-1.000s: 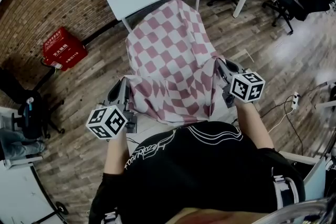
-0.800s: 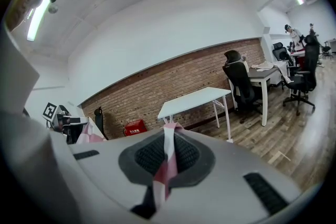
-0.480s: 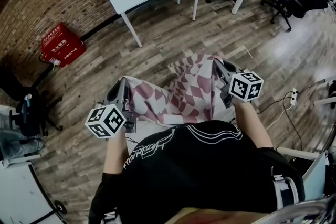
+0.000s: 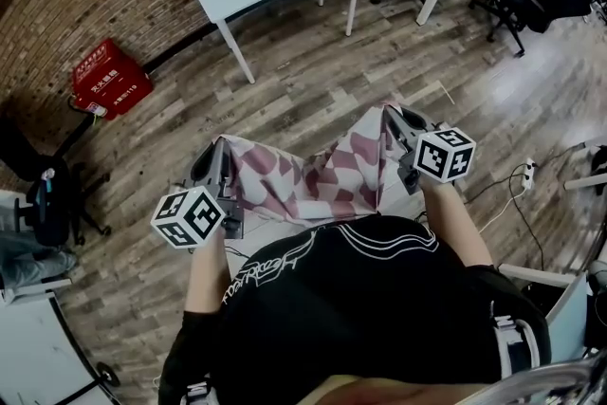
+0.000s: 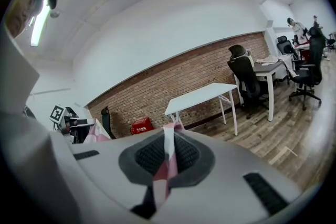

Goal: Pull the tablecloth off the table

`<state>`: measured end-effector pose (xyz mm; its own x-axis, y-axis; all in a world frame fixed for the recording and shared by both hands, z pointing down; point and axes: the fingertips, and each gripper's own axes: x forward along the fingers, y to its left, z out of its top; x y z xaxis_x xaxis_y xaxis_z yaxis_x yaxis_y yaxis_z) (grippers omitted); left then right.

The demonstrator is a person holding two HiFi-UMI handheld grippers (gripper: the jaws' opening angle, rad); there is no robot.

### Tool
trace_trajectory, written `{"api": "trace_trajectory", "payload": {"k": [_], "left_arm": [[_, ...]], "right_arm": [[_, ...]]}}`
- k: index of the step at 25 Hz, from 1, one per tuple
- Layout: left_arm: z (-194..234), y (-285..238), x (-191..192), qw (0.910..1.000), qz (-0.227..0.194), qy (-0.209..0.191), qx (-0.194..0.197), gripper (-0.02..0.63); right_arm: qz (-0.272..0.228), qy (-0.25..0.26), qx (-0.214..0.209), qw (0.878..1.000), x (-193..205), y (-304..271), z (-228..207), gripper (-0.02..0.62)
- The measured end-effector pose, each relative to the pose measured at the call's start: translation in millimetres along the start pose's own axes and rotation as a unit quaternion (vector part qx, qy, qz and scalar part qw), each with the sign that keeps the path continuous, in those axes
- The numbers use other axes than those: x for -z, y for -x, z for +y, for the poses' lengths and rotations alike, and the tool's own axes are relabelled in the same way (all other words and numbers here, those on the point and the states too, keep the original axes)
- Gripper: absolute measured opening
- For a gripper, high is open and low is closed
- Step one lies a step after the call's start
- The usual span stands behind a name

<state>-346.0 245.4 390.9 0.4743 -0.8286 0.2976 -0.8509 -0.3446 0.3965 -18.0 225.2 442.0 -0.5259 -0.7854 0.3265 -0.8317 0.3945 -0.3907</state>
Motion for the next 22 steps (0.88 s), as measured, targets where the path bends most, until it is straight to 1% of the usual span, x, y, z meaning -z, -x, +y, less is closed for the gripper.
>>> {"api": "trace_trajectory", "payload": {"k": [4,11,16,22], "left_arm": [[-3.3,-2.9,-1.1,1.0,-0.005,-0.004,0.0,0.006],[-7.2,-5.5,-0.1,0.9999,0.0,-0.009,0.01,0.006],[-3.7,-3.3,-5.7,0.9999,-0.006,-0.009,0.006,0.006],[0.1,0.9,-4.1,0.9999,-0.01,-0.007,0.002,0.006]], "right_arm": [[-0.003,-0.001,0.004,1.0,-0.1,2.4,-3.5,-0.003],[-0.002,0.001,0.007,1.0,-0.2,1.8,-5.1,-0.002],[-0.001,0.004,0.005,1.0,-5.6,-0.7,-1.3,-0.002],[0.0,0.007,0.001,1.0,-2.7,-2.4,3.8,-0.002]]}}
